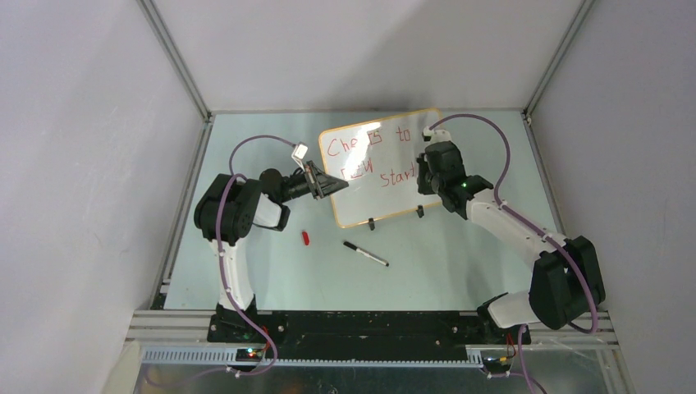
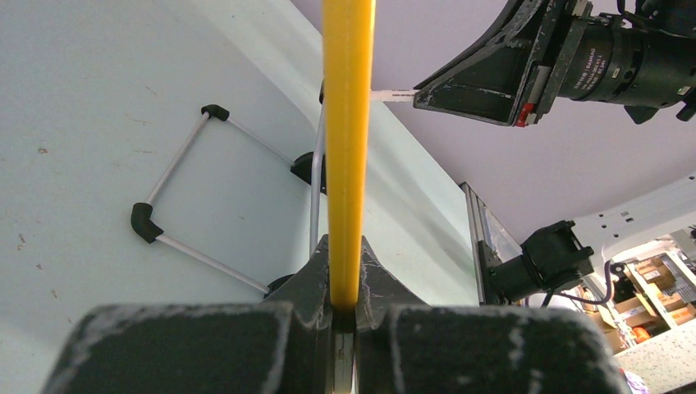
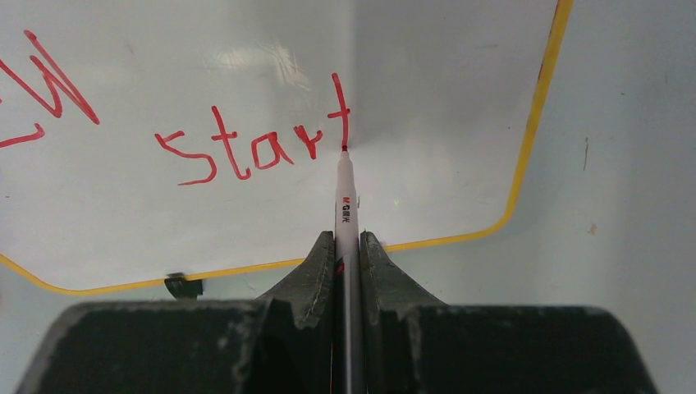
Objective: Write a sentence on the whiteboard
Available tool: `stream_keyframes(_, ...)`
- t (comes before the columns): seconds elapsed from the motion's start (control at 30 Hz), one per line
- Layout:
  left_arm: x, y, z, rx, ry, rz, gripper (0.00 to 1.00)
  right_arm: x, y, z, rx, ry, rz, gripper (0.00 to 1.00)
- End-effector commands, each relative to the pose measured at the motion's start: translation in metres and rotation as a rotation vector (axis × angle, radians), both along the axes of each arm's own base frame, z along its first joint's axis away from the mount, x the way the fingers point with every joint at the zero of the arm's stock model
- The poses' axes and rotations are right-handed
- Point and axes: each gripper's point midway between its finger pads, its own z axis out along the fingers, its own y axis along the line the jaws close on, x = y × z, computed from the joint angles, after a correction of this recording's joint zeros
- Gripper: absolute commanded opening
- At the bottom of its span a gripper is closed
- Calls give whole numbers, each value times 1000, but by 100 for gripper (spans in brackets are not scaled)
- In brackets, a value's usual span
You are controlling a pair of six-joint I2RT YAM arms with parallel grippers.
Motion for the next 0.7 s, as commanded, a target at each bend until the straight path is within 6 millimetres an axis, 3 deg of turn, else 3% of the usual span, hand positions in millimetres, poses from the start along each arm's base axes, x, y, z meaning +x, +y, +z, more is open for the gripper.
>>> stream_keyframes(0.0,1,-3,24,-23,-95,-17,0,3,-8,13,9,-43,-29,0)
stream_keyframes(0.4,1,-3,23,-22,-92,-18,0,6,-11,19,25,-56,-33,0)
stream_keyframes(0.67,2,-3,24,-23,-92,-17,0,0,-10,45,69,-116,-14,0)
